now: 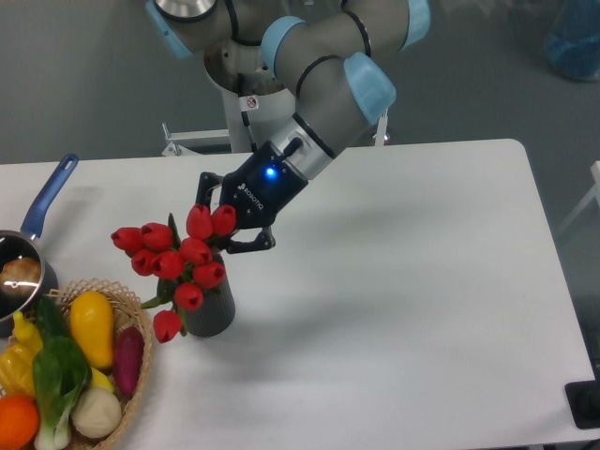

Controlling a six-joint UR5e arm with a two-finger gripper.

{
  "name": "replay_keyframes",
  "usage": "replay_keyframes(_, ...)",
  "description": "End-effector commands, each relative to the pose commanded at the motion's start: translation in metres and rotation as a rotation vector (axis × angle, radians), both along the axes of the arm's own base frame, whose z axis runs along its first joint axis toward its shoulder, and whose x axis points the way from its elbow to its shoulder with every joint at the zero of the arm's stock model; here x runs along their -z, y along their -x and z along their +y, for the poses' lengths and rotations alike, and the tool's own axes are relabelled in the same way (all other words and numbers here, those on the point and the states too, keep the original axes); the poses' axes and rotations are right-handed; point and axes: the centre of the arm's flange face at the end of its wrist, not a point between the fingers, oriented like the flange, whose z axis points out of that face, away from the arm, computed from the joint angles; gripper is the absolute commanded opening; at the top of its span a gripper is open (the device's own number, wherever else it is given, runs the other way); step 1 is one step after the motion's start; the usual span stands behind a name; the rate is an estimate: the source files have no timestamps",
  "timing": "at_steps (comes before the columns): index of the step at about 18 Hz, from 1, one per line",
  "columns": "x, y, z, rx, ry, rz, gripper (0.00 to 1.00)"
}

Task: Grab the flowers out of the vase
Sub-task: 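Lift the gripped tulip bouquet up out of the grey vase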

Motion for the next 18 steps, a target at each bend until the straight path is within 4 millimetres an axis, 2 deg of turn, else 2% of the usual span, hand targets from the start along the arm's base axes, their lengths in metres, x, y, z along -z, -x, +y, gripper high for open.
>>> replay_keyframes(4,-0.021,0.005,-0.007,-0.027,-0.038,-0.028,0.09)
replay_keyframes(8,-0.06,0.027,-0.018,-0.087,-0.098,-0.09,0.09)
replay_keyframes(10,-0.071,0.033,-0.023,-0.093,-0.138,-0.112,0.09)
replay_keyframes(18,-0.098,0.048,-0.047,-0.118,-0.237,-0.144,0.1)
